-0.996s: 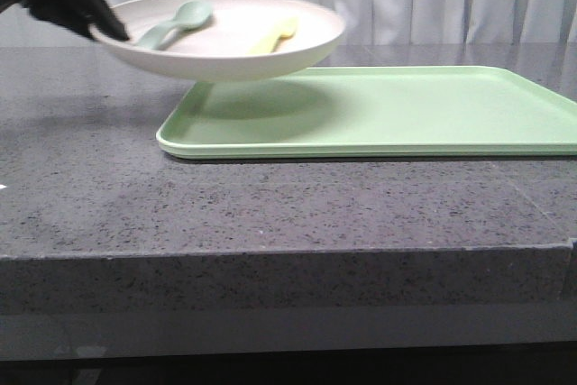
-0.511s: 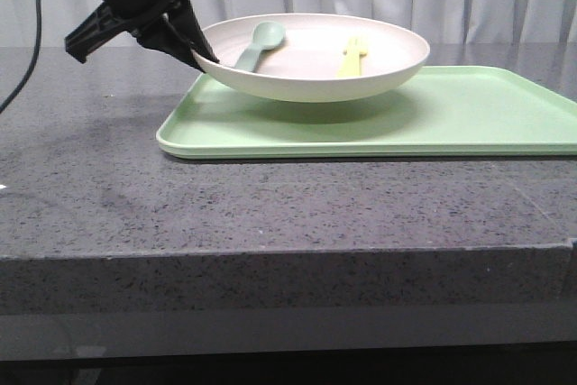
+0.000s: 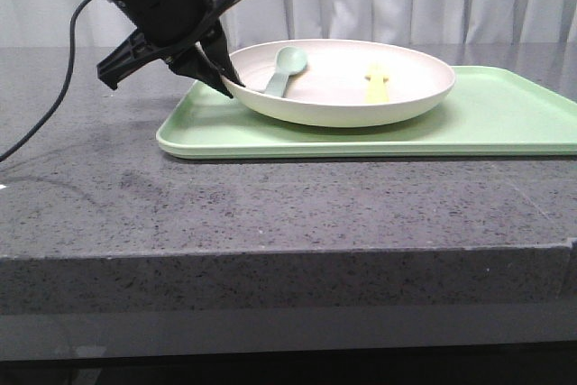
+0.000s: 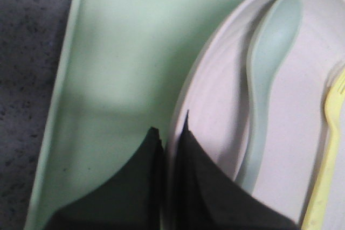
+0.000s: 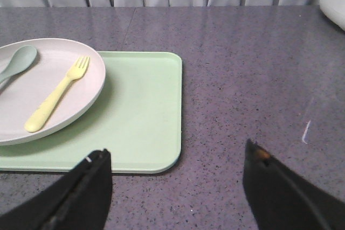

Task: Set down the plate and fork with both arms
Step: 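Lift the plate and carry it over the light green tray, then lower the plate onto the tray, release, and withdraw the left gripper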

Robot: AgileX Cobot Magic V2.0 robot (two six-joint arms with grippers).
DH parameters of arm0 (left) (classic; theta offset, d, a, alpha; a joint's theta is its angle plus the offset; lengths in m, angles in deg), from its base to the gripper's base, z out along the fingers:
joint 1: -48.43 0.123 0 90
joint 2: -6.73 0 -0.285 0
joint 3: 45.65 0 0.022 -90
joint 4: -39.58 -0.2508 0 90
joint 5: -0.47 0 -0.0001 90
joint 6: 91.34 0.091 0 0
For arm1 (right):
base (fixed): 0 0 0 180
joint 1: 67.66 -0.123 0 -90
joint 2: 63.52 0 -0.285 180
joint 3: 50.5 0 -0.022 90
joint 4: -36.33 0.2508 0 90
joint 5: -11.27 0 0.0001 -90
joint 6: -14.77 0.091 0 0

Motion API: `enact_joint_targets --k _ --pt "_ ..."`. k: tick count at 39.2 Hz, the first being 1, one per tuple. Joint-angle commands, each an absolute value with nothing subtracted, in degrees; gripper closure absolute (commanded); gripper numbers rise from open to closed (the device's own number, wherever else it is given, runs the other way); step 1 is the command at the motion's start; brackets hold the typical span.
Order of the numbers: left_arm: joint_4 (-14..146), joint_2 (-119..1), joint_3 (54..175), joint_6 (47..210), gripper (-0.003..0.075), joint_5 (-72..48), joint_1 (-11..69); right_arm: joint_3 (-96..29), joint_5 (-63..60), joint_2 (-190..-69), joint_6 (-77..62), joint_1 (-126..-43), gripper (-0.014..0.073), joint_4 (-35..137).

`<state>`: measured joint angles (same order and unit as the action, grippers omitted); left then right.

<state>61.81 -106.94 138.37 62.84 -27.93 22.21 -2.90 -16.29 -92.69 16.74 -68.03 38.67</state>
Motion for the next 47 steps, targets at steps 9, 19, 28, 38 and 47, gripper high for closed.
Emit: enact_joint_targets --k 9,19,28,38,47 --pt "63.1 -104.0 140.4 61.2 0.0738 -24.0 21.7 -4.8 -11.8 -93.5 16.2 -67.9 0.0056 38.4" --pt "64.8 -105.2 140.4 61.2 0.0715 -24.6 21.7 -4.8 -11.8 -93.5 16.2 -67.9 0.0056 38.4" --pt "64.8 -105.2 140.4 61.2 0.0531 -24.6 21.7 -4.8 -11.8 -93.5 16.2 -67.9 0.0056 38.4" --pt "64.7 -105.2 140.4 61.3 0.0337 -26.0 21.7 -4.8 -11.8 -93.5 16.2 -67.9 0.0056 38.4" --pt "62.9 -103.0 140.4 63.1 0.0329 -28.9 21.7 -4.8 -11.8 -93.5 16.2 -67.9 0.0056 38.4"
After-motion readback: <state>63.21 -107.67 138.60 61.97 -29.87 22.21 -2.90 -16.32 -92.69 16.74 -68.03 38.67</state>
